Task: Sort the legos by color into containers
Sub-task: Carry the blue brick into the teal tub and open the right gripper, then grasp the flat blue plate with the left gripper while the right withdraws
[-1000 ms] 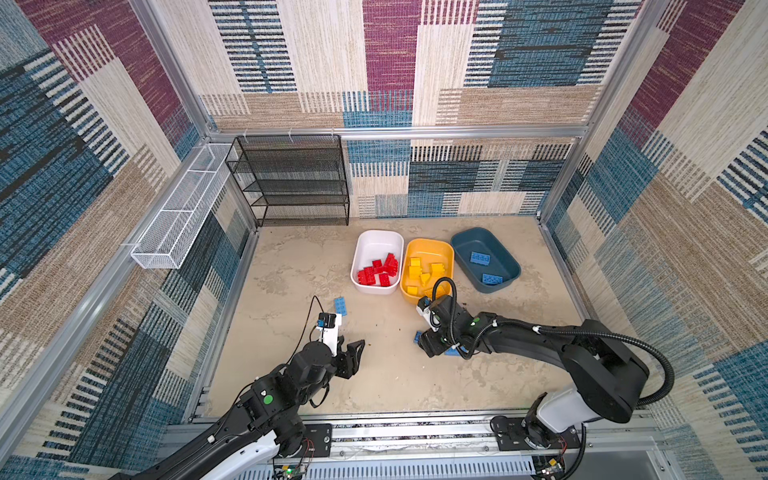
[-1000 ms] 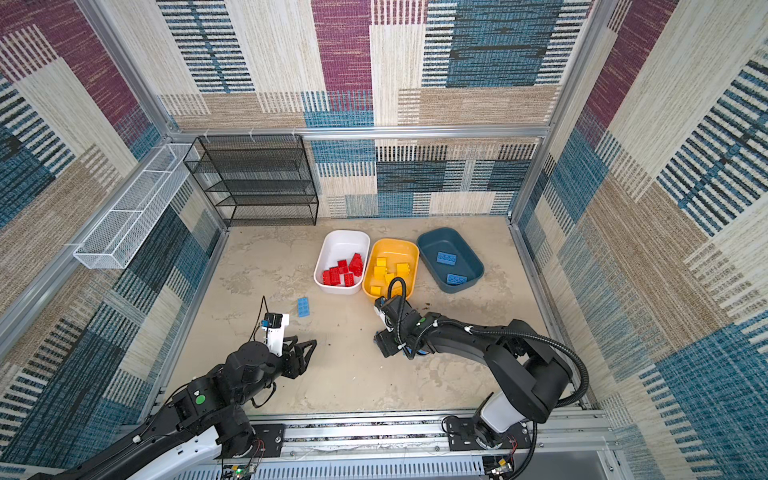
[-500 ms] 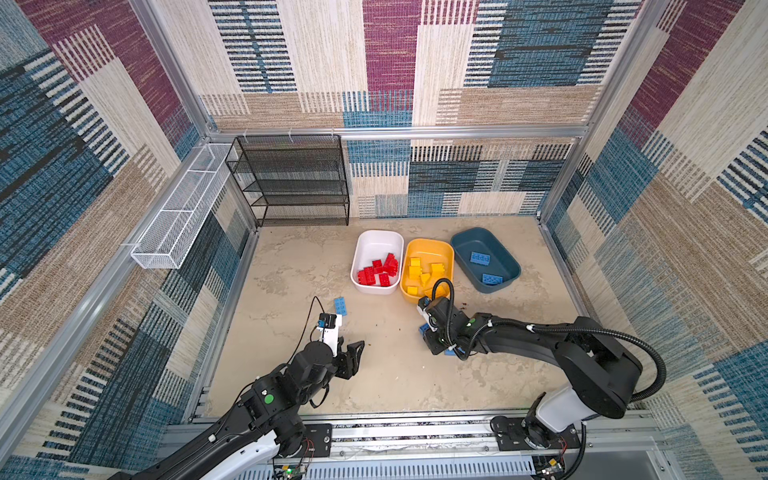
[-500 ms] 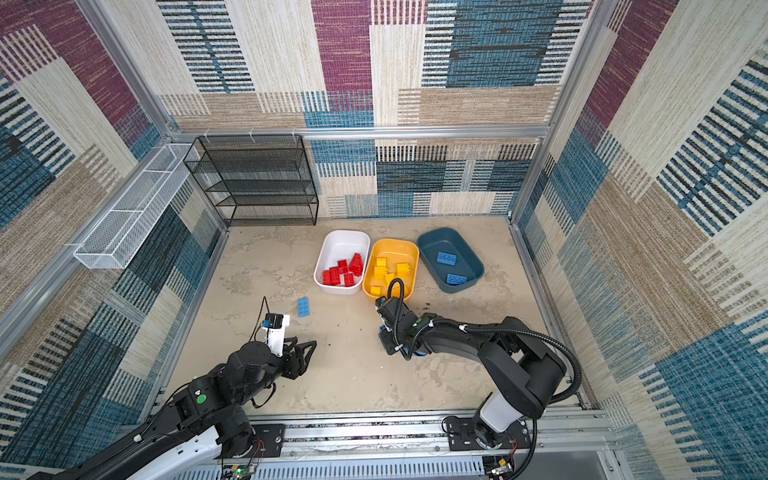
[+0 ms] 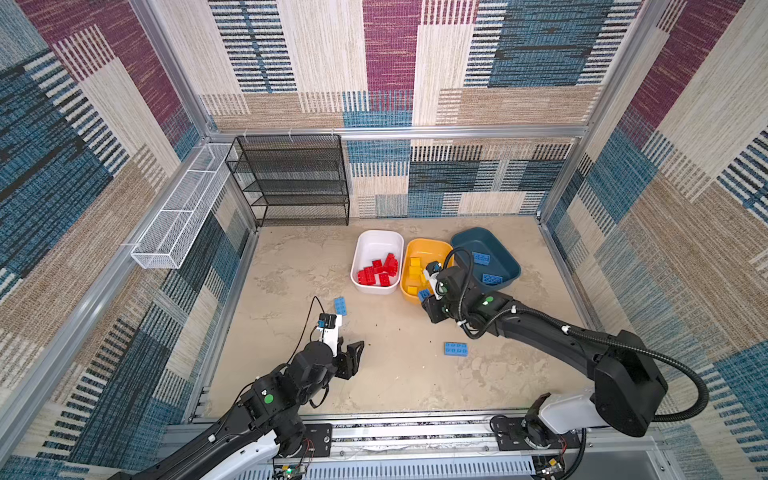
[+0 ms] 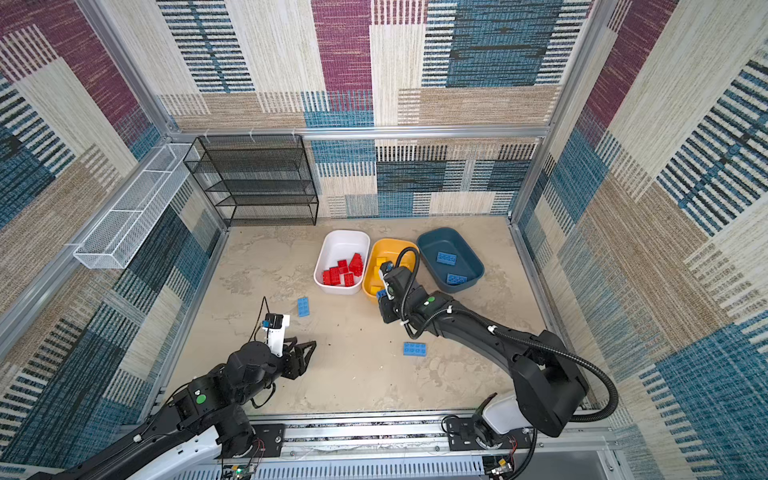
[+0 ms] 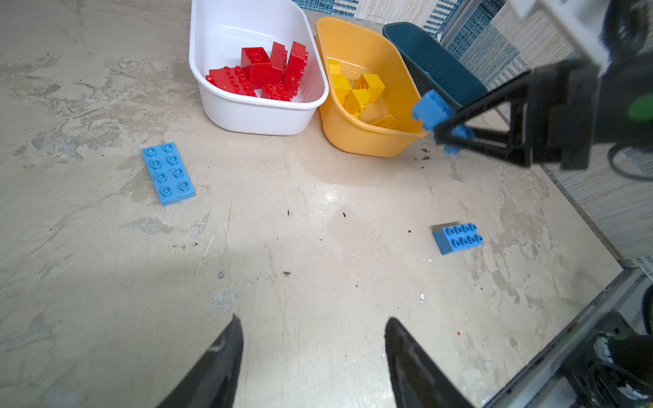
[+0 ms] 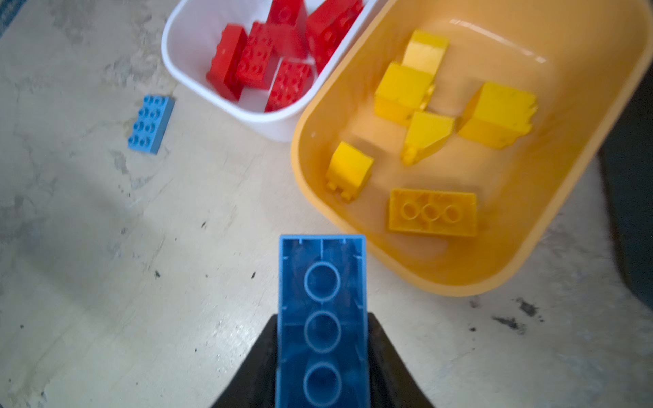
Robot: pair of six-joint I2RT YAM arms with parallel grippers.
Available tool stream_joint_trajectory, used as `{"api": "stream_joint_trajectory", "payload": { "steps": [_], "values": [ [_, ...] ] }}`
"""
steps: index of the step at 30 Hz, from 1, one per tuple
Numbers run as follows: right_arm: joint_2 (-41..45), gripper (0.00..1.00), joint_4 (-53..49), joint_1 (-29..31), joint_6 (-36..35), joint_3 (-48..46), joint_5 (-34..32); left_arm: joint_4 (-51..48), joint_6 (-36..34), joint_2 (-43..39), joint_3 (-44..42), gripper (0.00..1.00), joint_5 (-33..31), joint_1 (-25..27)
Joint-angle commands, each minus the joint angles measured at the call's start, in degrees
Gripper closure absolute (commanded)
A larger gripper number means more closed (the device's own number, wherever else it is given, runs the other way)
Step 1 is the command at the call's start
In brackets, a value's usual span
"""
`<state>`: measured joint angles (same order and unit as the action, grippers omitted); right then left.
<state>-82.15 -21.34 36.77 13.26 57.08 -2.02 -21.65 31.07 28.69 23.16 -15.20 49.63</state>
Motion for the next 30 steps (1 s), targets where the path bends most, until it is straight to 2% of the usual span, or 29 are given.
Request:
{"api": "stream_joint_trajectory", "payload": {
  "steps": [1,6,13,18,22,26,30],
  "values": [
    [-0.2,0.62,-0.4,-6.2,-0.6,3.8,3.5,-0.1,0.1,0.6,0.0,0.35,-0.9,-0.1],
    [-5.0,0.62,0.1,-18.6,-1.5,10.6,7.3,0.4,0.2,2.1,-0.7,0.34,-0.5,-0.1],
    [-13.5,0.62,2.3,-29.0,-0.8,15.2,9.0,0.5,1.4,5.2,-1.3,0.33,0.5,-0.1],
    [-16.4,0.61,3.6,-31.5,-0.5,15.6,8.4,0.4,1.4,5.6,-1.5,0.33,0.2,-0.1],
    [-16.9,0.56,4.4,-32.6,-0.3,15.1,7.7,0.2,1.3,5.9,-1.2,0.33,-0.7,-0.3],
    [-15.9,0.4,4.5,-33.3,-0.5,14.9,6.9,1.1,1.5,7.4,-0.1,0.33,-1.7,-1.2],
    [-12.6,0.35,6.2,-33.2,-0.4,13.4,9.4,1.2,1.4,12.2,2.9,0.33,-4.9,-3.1]
  ]
}}
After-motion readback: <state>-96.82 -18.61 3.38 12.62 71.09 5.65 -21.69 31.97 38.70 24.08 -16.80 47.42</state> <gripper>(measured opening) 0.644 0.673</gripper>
